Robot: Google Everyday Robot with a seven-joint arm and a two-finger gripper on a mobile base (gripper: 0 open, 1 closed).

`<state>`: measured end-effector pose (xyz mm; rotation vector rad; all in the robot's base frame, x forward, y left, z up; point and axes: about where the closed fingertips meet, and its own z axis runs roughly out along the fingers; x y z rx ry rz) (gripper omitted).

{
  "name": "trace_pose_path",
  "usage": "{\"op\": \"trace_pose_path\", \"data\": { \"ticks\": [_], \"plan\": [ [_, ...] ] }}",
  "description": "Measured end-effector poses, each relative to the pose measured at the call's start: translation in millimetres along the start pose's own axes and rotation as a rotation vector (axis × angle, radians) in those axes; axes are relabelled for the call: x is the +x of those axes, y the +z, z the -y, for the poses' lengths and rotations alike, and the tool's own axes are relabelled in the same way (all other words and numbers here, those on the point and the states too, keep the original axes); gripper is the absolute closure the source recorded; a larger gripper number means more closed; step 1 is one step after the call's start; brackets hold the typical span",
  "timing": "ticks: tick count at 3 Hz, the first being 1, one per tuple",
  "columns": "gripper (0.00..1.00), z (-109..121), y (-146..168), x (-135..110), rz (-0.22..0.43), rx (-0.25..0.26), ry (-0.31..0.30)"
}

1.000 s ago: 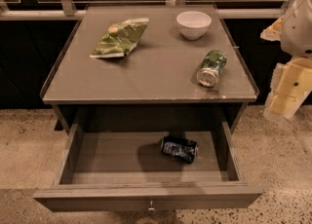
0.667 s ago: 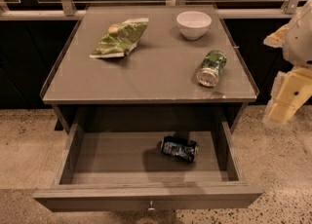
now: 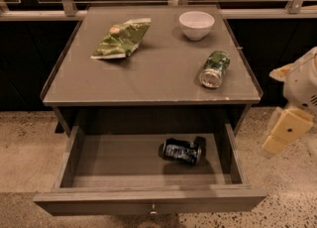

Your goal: Pick pepsi can from top drawer and place on counter

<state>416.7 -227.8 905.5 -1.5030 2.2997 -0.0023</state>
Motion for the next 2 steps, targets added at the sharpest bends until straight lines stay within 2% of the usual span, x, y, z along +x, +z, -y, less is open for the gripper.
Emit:
{"op": "trace_pose_path", "data": {
  "ticks": [1,2],
  "plan": [
    [0.00,-1,3,1,0.000,0.000,0.002],
    [0.00,-8,15,10,0.056,-0.003,0.062]
  ]
}}
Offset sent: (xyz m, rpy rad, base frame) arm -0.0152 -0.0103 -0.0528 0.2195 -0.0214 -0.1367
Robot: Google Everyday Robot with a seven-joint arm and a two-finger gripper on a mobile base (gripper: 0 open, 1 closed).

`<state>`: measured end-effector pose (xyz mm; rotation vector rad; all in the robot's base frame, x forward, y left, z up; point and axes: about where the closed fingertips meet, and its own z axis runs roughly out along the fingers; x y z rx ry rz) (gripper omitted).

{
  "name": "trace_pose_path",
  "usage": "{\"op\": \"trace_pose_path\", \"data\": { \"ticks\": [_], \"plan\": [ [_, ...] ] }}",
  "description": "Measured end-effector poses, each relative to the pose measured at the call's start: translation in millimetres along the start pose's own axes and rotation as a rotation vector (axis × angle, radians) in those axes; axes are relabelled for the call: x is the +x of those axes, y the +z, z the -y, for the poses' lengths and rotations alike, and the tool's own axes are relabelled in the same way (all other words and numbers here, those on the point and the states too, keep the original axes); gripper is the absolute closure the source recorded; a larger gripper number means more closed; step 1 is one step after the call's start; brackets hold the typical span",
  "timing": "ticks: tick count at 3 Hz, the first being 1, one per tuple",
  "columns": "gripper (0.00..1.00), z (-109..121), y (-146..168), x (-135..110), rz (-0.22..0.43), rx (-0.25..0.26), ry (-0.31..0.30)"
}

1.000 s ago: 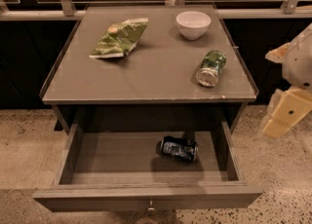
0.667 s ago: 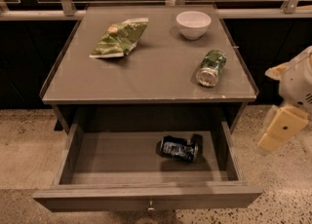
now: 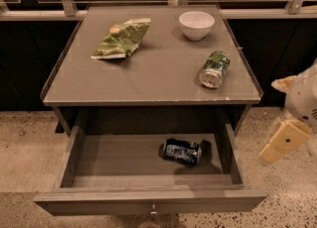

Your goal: Pick pepsi can from top drawer and place on counter

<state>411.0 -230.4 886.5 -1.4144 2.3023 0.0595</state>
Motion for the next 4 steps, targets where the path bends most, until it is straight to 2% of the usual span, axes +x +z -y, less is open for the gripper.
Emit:
{"op": "trace_pose_path", "data": {
  "ticks": [1,2,3,4],
  "plan": [
    [0.00,-15,30,15,0.100,-0.018,0.084],
    [0.00,-14,32,12,0.137,-0.003,0.111],
    [0.00,-14,32,12,0.136,-0.003,0.111],
    [0.00,-20,54,15,0.167,-0.038,0.139]
  ]
}}
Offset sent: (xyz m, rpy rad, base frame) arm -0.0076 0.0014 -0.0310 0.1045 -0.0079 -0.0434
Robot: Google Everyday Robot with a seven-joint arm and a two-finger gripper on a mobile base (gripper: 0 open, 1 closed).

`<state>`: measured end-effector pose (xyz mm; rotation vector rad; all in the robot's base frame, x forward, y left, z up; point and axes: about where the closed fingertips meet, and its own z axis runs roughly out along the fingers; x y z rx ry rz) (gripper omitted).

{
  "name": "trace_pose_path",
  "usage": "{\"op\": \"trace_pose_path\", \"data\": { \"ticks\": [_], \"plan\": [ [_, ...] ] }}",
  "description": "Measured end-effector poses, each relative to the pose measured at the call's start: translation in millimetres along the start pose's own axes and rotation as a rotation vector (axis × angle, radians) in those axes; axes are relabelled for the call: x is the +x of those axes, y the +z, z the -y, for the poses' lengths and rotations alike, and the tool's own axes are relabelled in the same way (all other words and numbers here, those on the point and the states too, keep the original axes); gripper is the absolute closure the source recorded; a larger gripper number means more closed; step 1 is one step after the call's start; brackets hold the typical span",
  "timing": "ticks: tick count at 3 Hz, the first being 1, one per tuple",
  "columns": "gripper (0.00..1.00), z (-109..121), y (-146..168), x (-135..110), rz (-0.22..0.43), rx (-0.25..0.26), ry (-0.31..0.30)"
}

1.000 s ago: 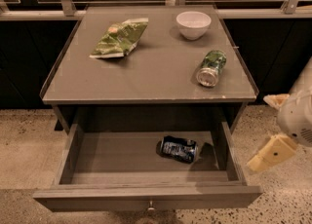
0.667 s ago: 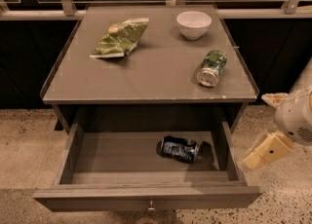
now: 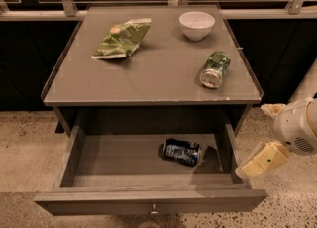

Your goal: Pick pepsi can from top drawer and place on counter

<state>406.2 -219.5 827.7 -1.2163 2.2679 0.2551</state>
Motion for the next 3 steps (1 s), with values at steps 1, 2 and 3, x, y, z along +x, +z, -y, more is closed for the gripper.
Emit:
{"op": "trace_pose_path", "data": {
  "ticks": [1,2,3],
  "plan": [
    [0.00,-11,33,7,0.043,-0.028,0.017],
    [0.00,-16,75,6,0.081,-0.044,-0.007],
    [0.00,-16,75,6,0.081,-0.044,-0.007]
  ]
}}
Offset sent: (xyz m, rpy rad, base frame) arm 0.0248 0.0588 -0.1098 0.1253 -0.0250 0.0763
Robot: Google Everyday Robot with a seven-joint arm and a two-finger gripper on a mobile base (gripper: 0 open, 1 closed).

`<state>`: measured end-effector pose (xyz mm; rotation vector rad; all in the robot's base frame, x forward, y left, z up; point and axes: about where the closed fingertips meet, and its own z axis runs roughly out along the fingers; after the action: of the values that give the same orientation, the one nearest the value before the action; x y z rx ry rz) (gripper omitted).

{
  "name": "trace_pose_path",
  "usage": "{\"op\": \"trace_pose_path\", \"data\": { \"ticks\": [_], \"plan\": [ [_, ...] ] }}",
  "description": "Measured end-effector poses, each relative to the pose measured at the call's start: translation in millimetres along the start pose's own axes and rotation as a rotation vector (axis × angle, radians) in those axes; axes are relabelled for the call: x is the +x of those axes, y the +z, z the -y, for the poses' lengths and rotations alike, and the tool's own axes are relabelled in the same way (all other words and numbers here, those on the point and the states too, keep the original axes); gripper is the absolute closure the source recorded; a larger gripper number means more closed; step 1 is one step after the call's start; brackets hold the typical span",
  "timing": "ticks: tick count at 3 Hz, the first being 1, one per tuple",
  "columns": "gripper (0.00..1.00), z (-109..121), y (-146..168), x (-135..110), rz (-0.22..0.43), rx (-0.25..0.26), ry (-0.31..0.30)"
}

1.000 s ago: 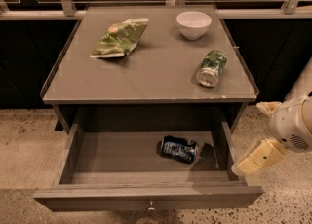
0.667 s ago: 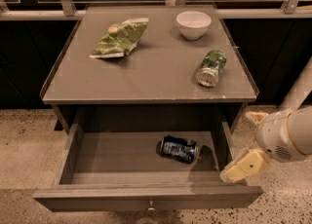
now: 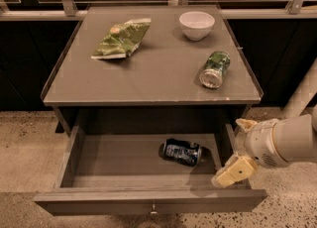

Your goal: Pick pepsi can from top drawer and place on counter

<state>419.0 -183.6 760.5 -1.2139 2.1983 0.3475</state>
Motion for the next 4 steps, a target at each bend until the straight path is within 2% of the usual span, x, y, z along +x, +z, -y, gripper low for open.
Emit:
{"op": "trace_pose_path", "data": {
  "ticks": [1,2,3,4],
  "plan": [
    [0.00,4,7,2,0.040,0.043,0.005],
    [0.00,30,47,-5,0.137,0.094,-0.003],
    [0.00,30,48,-5,0.137,0.094,-0.002],
    [0.00,26,64,-5,0.131,0.084,-0.012]
  ]
}}
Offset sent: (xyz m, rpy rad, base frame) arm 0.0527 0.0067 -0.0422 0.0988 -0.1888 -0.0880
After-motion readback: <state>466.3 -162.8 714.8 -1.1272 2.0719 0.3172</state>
